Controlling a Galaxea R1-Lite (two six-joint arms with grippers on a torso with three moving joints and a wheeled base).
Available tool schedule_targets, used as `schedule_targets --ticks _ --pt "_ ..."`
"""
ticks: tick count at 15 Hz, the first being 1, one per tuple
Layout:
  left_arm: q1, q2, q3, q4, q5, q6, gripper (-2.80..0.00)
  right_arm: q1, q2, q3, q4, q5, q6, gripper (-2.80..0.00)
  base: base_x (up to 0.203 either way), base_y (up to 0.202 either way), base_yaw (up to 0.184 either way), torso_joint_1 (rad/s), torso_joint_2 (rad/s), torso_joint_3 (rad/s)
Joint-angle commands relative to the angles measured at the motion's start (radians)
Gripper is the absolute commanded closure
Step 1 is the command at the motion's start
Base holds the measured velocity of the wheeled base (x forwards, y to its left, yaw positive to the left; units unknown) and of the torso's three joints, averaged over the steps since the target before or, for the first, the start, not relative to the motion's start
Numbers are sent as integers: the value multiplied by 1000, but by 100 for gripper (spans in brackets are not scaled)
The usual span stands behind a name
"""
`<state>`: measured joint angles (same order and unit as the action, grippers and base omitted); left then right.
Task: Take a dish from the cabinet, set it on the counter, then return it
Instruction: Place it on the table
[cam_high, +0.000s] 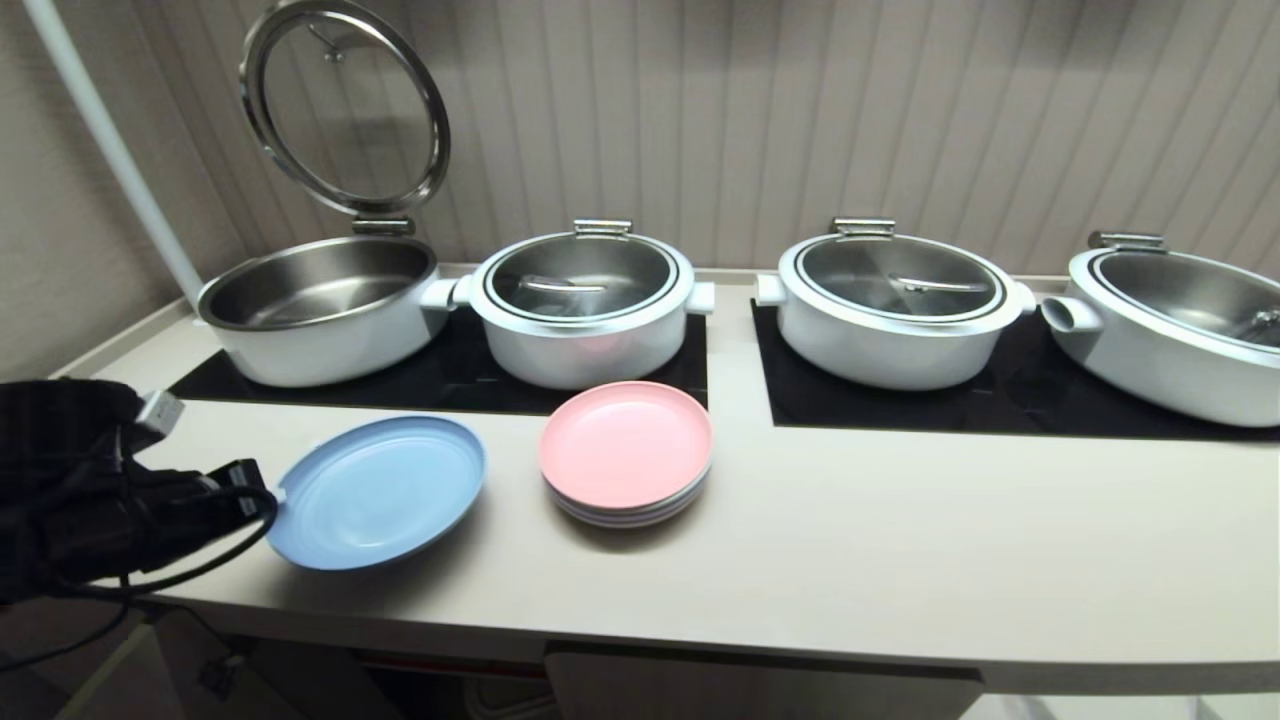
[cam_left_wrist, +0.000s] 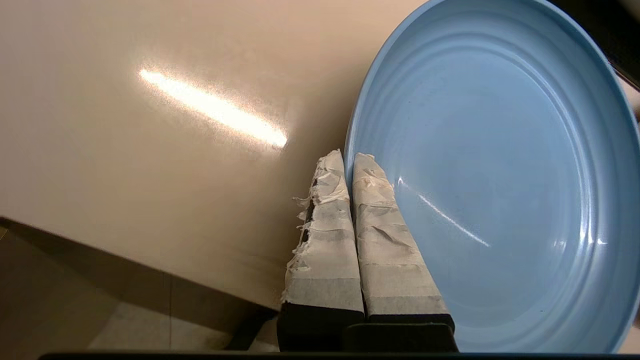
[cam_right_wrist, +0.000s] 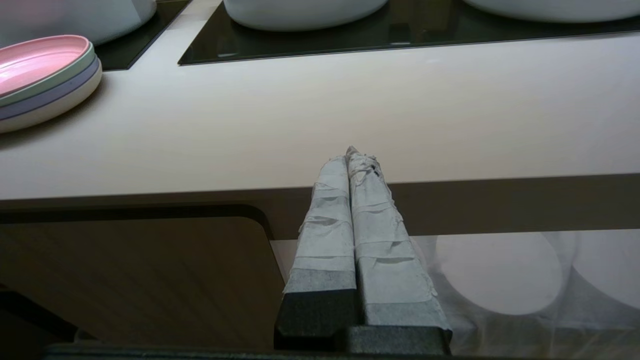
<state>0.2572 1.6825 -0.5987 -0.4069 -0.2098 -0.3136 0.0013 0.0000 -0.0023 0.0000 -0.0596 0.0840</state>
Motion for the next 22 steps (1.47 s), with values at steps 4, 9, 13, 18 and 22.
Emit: schedule_targets --ticks 4,9,13,18,22 --pt "-17 83 4 -33 7 -2 0 0 0 0 0 0 0 0 0 0 0 0 0 0" --pt "-34 142 7 -116 27 -3 0 0 0 0 0 0 0 0 0 0 0 0 0 0" --pt "-43 178 9 -184 52 -4 0 0 0 -1 0 0 0 0 0 0 0 0 0 0" --pt "-65 181 2 -184 53 -4 0 0 0 -1 0 0 0 0 0 0 0 0 0 0" --pt "-64 178 7 -184 55 -4 0 0 0 1 0 0 0 0 0 0 0 0 0 0"
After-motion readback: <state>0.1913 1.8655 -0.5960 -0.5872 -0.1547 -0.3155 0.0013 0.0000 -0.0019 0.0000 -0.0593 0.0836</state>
